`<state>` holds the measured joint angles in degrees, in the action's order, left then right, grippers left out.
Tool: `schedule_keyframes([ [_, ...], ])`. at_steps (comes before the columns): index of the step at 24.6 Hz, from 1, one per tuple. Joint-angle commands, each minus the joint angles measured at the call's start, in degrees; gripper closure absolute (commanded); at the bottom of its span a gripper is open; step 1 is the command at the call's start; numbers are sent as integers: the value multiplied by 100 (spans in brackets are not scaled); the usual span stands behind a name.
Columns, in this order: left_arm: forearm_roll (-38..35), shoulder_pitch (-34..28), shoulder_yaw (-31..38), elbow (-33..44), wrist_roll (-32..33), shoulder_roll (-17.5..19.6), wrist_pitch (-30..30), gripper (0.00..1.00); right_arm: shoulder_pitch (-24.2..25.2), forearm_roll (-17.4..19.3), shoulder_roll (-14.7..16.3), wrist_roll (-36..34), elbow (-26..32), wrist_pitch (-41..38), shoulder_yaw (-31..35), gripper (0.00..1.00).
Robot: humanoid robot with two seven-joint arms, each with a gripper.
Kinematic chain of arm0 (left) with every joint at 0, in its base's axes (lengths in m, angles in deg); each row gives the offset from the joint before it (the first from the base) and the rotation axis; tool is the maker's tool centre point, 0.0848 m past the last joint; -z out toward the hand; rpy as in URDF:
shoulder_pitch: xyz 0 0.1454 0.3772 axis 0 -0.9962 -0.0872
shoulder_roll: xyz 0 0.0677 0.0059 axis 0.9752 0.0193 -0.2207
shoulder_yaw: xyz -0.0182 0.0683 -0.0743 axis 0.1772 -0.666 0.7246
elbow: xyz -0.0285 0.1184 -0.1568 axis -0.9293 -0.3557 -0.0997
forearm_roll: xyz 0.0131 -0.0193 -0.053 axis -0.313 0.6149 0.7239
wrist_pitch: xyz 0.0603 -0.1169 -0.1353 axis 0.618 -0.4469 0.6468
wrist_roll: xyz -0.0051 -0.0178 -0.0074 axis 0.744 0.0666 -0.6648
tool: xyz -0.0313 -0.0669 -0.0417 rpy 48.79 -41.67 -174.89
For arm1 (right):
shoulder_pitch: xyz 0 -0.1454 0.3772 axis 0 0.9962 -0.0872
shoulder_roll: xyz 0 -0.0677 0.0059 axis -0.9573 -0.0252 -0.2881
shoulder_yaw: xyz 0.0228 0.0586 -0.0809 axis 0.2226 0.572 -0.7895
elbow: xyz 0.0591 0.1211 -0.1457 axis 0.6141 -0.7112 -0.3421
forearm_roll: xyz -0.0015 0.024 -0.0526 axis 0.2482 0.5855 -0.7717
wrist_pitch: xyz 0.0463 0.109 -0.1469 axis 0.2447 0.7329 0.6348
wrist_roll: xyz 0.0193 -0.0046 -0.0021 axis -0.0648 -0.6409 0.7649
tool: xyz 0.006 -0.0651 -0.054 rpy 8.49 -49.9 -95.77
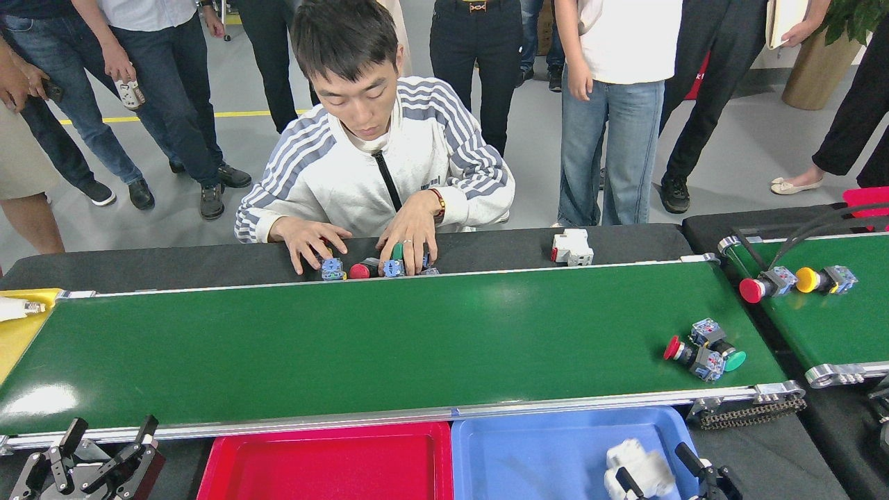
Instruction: Pick switch part from conveyor to tray
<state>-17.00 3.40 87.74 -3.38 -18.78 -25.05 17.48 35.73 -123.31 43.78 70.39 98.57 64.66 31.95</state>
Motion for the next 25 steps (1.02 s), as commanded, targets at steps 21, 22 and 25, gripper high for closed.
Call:
schedule_keyframes([
  [21, -8, 158, -21, -94, -24, 126, -48, 0, -1725, -590, 382, 653, -1289, 757, -215, 1],
  [22, -8, 184, -21, -94, -24, 126, -48, 0, -1786, -590, 356, 653, -1342, 757, -259, 1],
  [25, -16, 245, -21, -111, -24, 134, -39, 0, -1980, -581, 347, 661, -1517, 766, -461, 1],
])
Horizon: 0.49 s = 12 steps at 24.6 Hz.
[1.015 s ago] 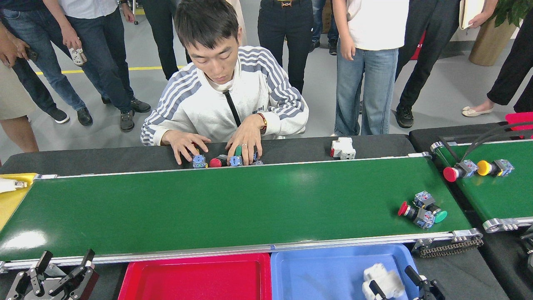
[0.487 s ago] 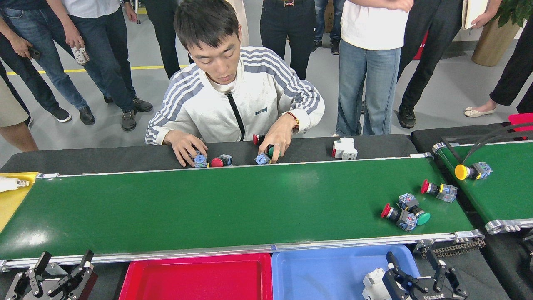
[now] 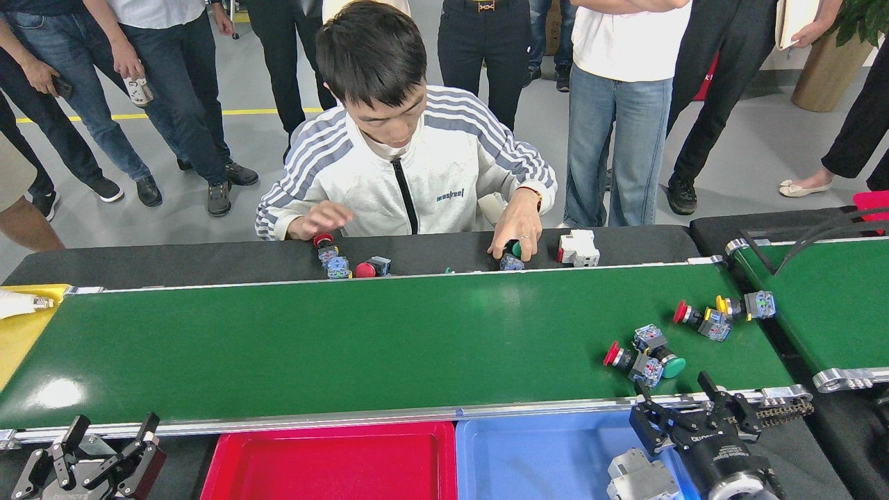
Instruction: Pick switch part from conveyor to tray
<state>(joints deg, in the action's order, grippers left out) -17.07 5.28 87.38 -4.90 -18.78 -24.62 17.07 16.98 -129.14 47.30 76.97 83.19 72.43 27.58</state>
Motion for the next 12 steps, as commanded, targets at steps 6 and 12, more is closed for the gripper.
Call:
schedule_keyframes([
  [6, -9, 83, 15, 5, -15, 91, 10, 0, -403, 11, -49, 74, -226, -11, -148, 1],
  [12, -18, 127, 6, 5, -15, 91, 19, 0, -816, -16, -321, 153, -542, 6, -332, 1],
])
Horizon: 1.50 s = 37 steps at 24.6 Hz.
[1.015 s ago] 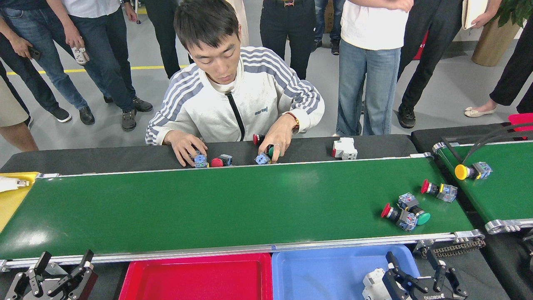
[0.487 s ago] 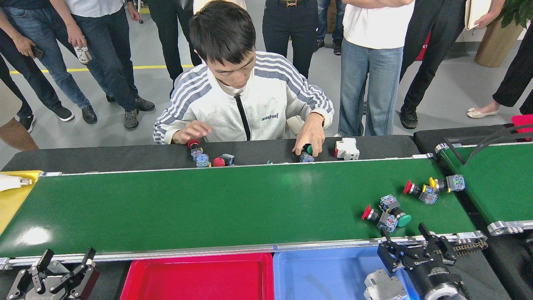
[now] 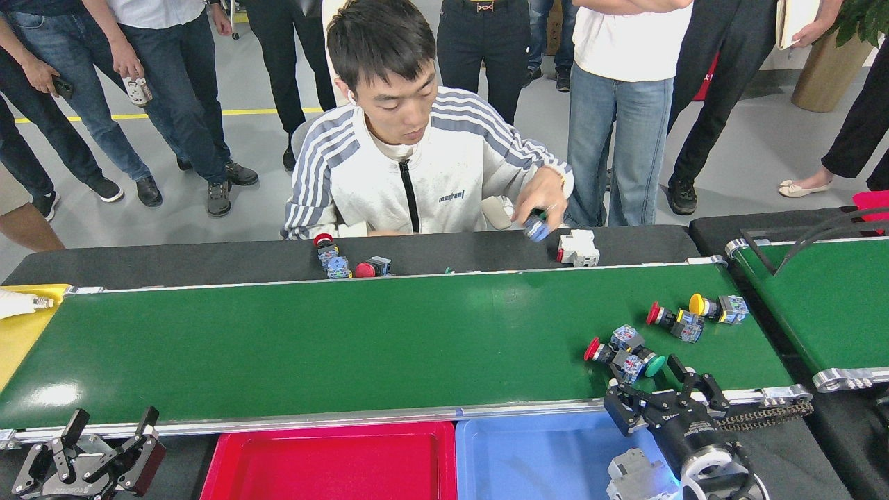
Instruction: Pick switch part from conveyor to tray
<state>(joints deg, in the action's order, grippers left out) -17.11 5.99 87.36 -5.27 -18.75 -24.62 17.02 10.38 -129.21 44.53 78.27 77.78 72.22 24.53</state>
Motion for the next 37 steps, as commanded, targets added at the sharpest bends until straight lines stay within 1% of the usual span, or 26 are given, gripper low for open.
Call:
schedule_keyframes([
  [1, -4, 57, 9, 51, -19, 91, 33, 0, -253, -9, -80, 32, -106, 36, -106, 2],
  [3, -13, 66, 9, 51, -19, 91, 33, 0, -411, -9, -106, 32, -264, 150, -300, 4],
  [4, -4, 66, 9, 51, -19, 91, 33, 0, -499, -9, -98, 32, -361, 317, -475, 7],
  [6, -13, 66, 9, 51, -19, 91, 33, 0, -587, -9, -54, 32, -449, 467, -757, 21],
  [7, -13, 66, 9, 51, -19, 91, 33, 0, -613, -9, -45, 41, -475, 476, -818, 34],
  [9, -13, 66, 9, 51, -19, 91, 33, 0, -640, -17, -19, 111, -484, 467, -871, 72],
  [10, -13, 66, 9, 51, -19, 91, 33, 0, -648, -17, -19, 147, -484, 449, -871, 86],
  [11, -13, 66, 9, 51, -19, 91, 33, 0, -648, -9, -19, 155, -475, 441, -871, 91],
  [13, -13, 57, 9, 51, -19, 82, 33, 0, -648, 0, -19, 147, -449, 432, -871, 97],
  [15, -13, 57, 9, 51, -19, 91, 33, 0, -640, 9, -19, 129, -361, 344, -880, 98],
  [16, -13, 57, 9, 51, -19, 91, 33, 0, -613, 18, -27, 111, -203, 177, -880, 98],
  [18, -13, 57, 9, 51, -19, 91, 33, 0, -499, 27, -45, 94, 175, -465, -880, 98],
  [20, -13, 66, 9, 42, -19, 91, 33, 0, -402, 62, -115, 32, 483, -1616, -889, 98],
  [23, -4, 92, 9, 25, -10, 91, 16, 0, -393, 62, -326, -179, 518, -3743, -1117, 97],
  [24, -4, 119, 9, 7, -10, 91, -2, 0, -394, 71, -352, -179, 518, -3822, -1222, 94],
  [25, -4, 136, 9, 7, -10, 91, -2, 0, -402, 62, -405, -161, 518, -3822, -1337, 85],
  [26, -4, 171, 9, -2, -10, 91, -11, 0, -393, 9, -537, -152, 483, -3822, -1530, 54],
  [27, -4, 215, 9, -2, -10, 100, -19, 0, -385, 0, -704, -144, 377, -3822, -1811, 0],
  [28, -4, 242, 9, -10, -10, 100, -19, 0, -385, -9, -801, -152, 141, -3822, -2066, 0],
  [30, -4, 277, 9, -37, -10, 135, -19, 0, -411, -35, -941, -144, -141, -3822, -2216, 0],
  [32, -4, 277, 0, -45, -10, 188, -19, 0, -402, -35, -1003, -144, -185, -3822, -2224, 0],
  [34, -4, 277, 9, -45, -10, 197, -19, 0, -385, -26, -1012, -135, -141, -3822, -2224, 0],
  [36, 4, 259, 9, -45, -10, 205, -19, 0, -350, -9, -1003, -135, 70, -3822, -2189, 0],
  [37, 13, 224, 17, -37, -10, 205, -19, 0, -279, 0, -950, -144, 377, -3383, -2031, 0],
])
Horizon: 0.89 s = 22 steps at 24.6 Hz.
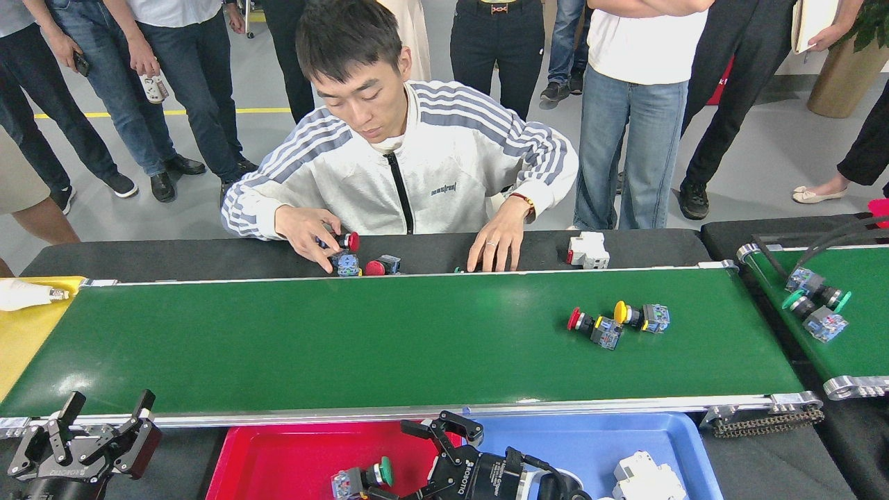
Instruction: Pick switch part from conveyor to tray
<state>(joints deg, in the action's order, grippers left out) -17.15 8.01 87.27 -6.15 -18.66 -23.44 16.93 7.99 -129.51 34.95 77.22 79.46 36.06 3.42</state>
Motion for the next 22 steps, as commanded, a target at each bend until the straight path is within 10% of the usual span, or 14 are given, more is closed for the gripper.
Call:
schedule_keyframes([
  [1, 17, 13, 26, 43, -18, 88, -10, 0, 205, 39, 52, -57, 525, 1007, 492, 0],
  [6, 25, 4, 26, 43, -18, 79, -2, 0, 1602, 48, 175, -408, 1580, 3792, 1775, 0],
  [10, 25, 4, 26, 52, -36, 70, -2, 0, 2095, 48, 281, -610, 1562, 3978, 2312, 0],
  [16, 25, 4, 18, 52, -45, 70, -2, 0, 1945, -31, 289, -567, 1501, 4004, 2338, 0],
  [22, 8, 30, 18, 43, -45, 62, 7, 0, 724, -436, 342, -373, 622, 3986, 1582, 0],
])
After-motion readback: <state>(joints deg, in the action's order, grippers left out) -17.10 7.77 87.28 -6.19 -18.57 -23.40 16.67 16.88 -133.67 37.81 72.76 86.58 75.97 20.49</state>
